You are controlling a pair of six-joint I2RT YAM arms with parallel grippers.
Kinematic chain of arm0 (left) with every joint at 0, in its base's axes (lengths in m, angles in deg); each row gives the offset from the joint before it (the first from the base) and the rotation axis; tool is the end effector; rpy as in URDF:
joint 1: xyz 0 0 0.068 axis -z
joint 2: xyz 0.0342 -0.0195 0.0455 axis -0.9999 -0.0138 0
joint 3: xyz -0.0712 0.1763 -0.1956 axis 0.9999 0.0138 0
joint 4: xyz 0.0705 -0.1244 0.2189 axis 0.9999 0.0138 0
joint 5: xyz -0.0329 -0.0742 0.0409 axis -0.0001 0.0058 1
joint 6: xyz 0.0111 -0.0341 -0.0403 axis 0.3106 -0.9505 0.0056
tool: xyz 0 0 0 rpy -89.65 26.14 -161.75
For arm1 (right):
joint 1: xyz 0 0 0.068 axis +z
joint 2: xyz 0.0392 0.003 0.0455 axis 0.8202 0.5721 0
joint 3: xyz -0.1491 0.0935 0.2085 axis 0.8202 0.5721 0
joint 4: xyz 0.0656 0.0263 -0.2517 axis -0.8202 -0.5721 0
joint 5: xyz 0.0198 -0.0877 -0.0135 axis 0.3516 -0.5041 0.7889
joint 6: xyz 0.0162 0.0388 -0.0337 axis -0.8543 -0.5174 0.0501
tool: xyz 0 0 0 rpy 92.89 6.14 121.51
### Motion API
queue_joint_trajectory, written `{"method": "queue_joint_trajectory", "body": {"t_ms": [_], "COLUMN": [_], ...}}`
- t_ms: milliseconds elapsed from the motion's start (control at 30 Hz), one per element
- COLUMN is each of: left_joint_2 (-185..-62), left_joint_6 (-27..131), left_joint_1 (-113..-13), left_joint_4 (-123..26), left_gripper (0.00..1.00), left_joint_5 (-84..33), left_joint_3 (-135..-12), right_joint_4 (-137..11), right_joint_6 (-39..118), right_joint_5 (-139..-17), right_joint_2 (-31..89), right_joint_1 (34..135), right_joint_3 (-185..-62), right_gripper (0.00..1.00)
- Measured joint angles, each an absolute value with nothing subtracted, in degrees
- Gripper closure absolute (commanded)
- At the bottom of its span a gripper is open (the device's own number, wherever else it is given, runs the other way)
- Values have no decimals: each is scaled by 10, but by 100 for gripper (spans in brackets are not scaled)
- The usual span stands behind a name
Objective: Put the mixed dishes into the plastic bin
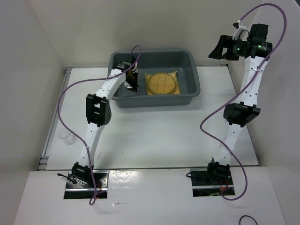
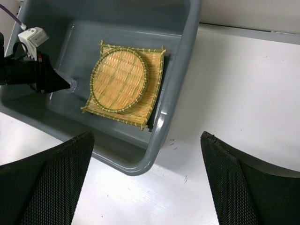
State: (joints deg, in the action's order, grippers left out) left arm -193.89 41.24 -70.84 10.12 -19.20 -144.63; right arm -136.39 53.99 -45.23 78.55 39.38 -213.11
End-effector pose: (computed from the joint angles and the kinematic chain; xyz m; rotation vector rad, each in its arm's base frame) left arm 0.5150 -0.1722 0.2147 -0.0833 2.6299 -0.2951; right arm 0.4280 -0.0967 0.4370 -0.2163 2.1186 0.5475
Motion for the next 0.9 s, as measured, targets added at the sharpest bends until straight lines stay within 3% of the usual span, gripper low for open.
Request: {"method": "queue_joint_trajectory", "body": {"t_ms": [233,267,333,467,633,767,900], "left_joint_2": [-1940,-1938,-1933,-1886,-1742,-1604,-1461], "left_joint_6": [413,413,413,411,364,271,190], "left_joint_1": [-711,-712,-712,-711,-721,-762,-802], "left_joint_4": [110,109,103,92,142,185,146], "left_gripper": [23,11,0,0,0,0,0], "left_joint_5": [-181,-187,-202,-199,-72,82,156], "left_joint_3": [-1486,-1501,-1531,-1611,-1621,-1445,-1092], "right_joint_4": [-1364,-1364,-1364,-1364,-1364,-1364,-1364], "right_joint_6": [540,540,540,540,540,540,540], "right_joint_5": [-445,-445,-444,-444,-441,-440,-439], "right_joint_2": [786,786,786,787,791,798,804], "right_joint_1": [394,394,395,398,403,404,404], "right_joint_3": [-2138,-2138,-2138,-2138,-2139,-2142,-2142], "right_gripper": [2,2,2,2,2,2,2]}}
